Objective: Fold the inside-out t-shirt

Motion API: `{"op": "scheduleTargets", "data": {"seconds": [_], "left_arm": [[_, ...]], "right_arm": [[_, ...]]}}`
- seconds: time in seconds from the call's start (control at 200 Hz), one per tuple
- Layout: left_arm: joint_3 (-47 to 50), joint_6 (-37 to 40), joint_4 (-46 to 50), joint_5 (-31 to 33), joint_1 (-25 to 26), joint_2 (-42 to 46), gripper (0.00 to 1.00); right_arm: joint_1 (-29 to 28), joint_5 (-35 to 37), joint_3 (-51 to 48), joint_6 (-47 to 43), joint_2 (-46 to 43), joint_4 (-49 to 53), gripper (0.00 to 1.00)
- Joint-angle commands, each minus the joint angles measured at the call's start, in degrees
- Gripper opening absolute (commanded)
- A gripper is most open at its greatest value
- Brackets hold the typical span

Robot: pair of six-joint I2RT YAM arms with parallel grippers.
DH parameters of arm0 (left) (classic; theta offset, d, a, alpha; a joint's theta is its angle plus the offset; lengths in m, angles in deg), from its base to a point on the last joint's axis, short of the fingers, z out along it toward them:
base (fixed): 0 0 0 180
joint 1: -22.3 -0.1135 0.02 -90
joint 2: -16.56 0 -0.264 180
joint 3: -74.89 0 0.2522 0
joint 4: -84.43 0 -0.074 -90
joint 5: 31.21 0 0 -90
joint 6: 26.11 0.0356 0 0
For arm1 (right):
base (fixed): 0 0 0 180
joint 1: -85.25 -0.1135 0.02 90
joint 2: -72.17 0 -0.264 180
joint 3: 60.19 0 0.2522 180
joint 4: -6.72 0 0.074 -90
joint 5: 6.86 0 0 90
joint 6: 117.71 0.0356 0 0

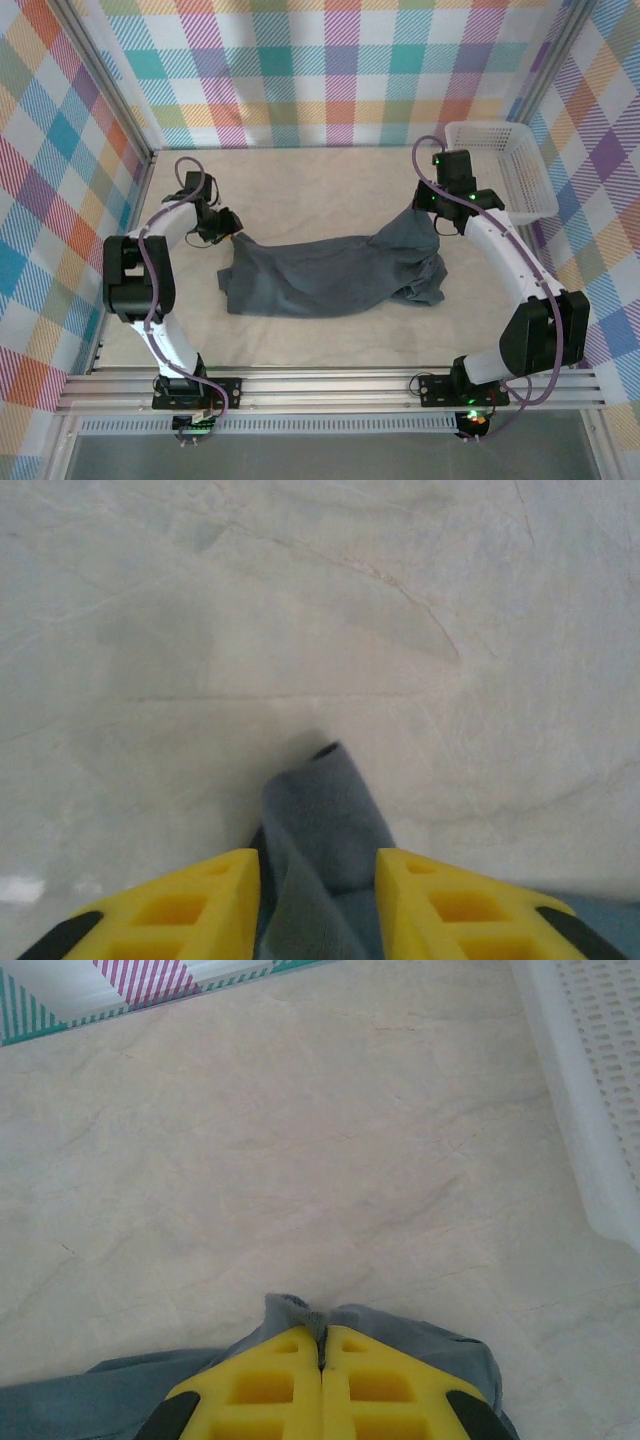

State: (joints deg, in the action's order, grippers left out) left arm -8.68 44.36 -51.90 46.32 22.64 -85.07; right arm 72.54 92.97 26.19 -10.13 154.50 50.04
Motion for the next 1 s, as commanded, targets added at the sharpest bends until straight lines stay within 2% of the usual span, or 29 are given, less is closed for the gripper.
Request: {"op": "scheduleTargets", "data": {"seconds": [0.0,0.075,0.145,0.265,0.355,0.505,0.59,0.995], "left_arm": [[4.42,1.77,0.97,2.24,-0.22,5.79,0.45],[7.65,1.95,-0.76,0.50,-0.34,7.72,0.52],[10.03,1.61,-1.66,-0.13,-0.43,8.73,0.53],[15.39,0.91,-8.13,-3.07,-0.77,11.12,0.33],[17.35,0.65,-12.56,-5.68,-0.78,11.82,0.30],[17.19,0.79,-17.57,-7.54,-0.78,9.38,0.43],[16.29,0.24,-18.36,-7.95,-0.78,7.05,0.47],[17.66,-0.59,-22.11,-11.54,-0.78,6.00,0.51]], "right_arm": [[0.34,-1.23,-0.77,0.87,-1.70,-0.82,0.00],[0.36,-1.48,-1.12,0.96,-1.99,-0.84,0.00],[0.32,-1.95,-1.25,0.97,-2.17,-0.93,0.00],[0.37,-2.36,-1.51,0.74,-2.48,-0.80,0.00],[0.32,-2.52,-1.87,0.70,-2.64,-0.81,0.00],[0.32,-2.92,-1.87,0.52,-2.78,-0.68,0.00],[0.34,-3.00,-1.71,0.52,-2.78,-0.44,0.00],[0.37,-3.19,-1.69,0.60,-3.05,-0.12,0.00]]}}
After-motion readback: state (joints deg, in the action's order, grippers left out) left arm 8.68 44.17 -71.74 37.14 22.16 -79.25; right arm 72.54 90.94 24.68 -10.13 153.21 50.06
